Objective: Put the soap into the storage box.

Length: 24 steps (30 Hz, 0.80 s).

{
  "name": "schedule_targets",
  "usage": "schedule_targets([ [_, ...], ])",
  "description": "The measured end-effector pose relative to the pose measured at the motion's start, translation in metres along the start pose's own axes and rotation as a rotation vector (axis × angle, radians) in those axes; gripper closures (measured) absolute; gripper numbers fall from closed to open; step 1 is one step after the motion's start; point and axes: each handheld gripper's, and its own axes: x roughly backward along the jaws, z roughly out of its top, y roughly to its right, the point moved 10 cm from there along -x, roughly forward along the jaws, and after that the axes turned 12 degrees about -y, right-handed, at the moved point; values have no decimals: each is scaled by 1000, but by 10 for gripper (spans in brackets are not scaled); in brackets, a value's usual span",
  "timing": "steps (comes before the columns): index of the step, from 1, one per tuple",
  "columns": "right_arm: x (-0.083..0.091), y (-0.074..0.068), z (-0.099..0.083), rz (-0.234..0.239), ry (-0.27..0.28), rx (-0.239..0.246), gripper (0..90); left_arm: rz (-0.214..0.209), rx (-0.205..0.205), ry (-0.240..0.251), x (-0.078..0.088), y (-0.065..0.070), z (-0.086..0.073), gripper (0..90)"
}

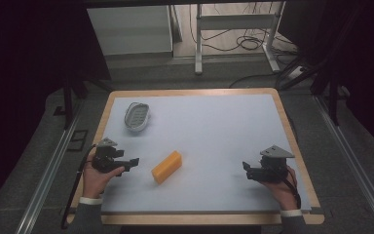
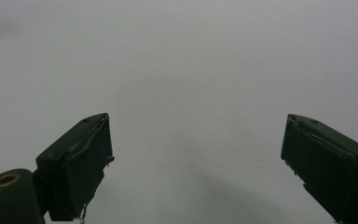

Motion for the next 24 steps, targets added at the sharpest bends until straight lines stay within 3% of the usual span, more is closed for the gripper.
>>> schedule_targets([
  [10, 0, 5, -7, -14, -28, -17, 90, 13, 6, 5, 3, -3, 1, 197],
  [14, -1, 7, -8, -20, -33, -18, 89, -22, 2, 10, 4, 1, 2, 200],
  [24, 0, 9, -9, -5, -32, -29, 90, 9, -1, -6, 5, -3, 0, 202],
])
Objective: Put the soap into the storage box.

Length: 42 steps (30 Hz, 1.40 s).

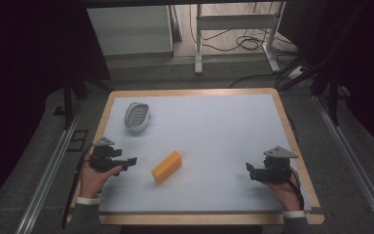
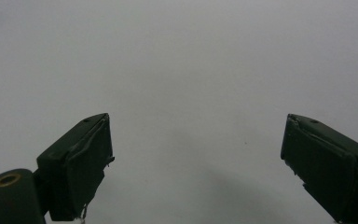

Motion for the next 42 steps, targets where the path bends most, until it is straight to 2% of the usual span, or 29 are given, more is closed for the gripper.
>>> schedule_targets([
  [6, 0, 1, 0, 2, -2, 0, 90, 40, 2, -6, 2, -4, -1, 195],
  [13, 0, 0, 0, 5, -2, 2, 89, 64, 9, 40, 13, -3, 4, 202],
  [17, 1, -1, 0, 8, -3, 1, 90, 55, -8, 55, 21, 3, 9, 197],
  [24, 6, 2, 0, 3, 10, -11, 90, 50, -27, 47, 37, 6, 16, 193],
  [27, 8, 5, 0, 0, 15, -20, 89, 66, -45, 51, 45, 10, 22, 199],
  [29, 8, 6, 0, 2, 16, -29, 90, 54, -68, 45, 49, 18, 26, 197],
  [35, 10, 7, -1, 5, 19, -34, 90, 57, -82, 58, 53, 28, 33, 209],
  [42, 10, 8, -1, 5, 19, -43, 89, 51, -105, 48, 60, 38, 41, 231],
])
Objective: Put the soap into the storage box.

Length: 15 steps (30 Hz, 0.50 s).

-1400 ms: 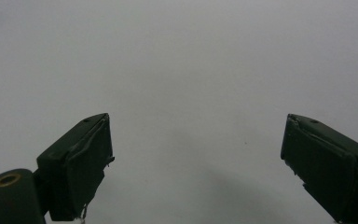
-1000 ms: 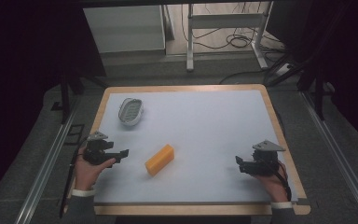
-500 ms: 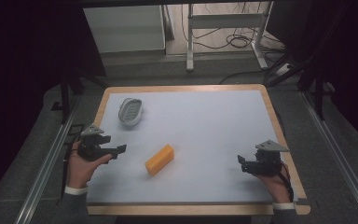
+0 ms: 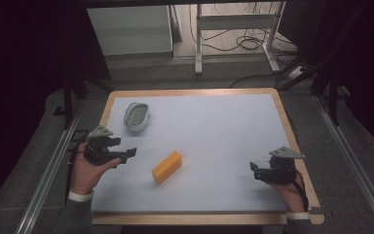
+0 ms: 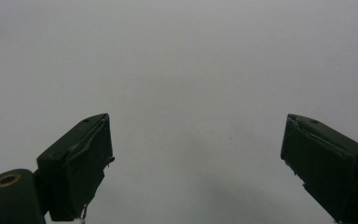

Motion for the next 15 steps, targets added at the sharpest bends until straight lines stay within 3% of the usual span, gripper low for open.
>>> schedule_targets([
  [9, -1, -1, -1, 1, -3, 1, 89, -13, -48, -37, -6, 14, 7, 233],
  [15, -2, 0, -1, -1, -3, 0, 89, -3, -47, -42, -8, 18, 13, 234],
])
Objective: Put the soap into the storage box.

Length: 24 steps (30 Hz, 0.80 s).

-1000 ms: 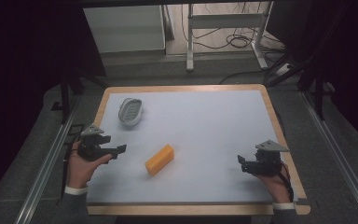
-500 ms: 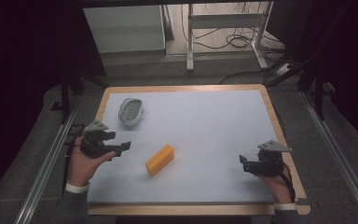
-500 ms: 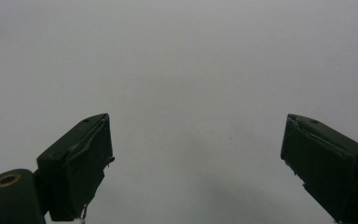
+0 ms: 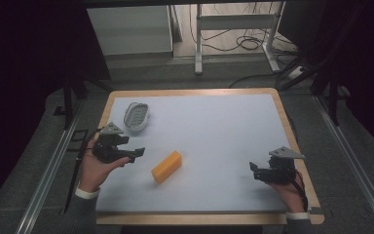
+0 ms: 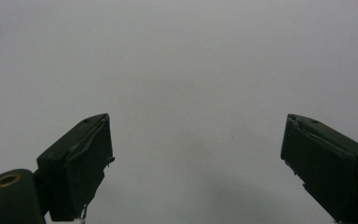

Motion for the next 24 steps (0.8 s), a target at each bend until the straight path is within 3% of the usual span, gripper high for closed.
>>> schedule_targets([
  [12, 1, 1, 0, -3, 0, -5, 89, -17, -56, -44, -10, 19, 6, 230],
  [24, 1, 2, -1, -7, -2, -7, 89, -26, -82, -70, -18, 30, 11, 227],
])
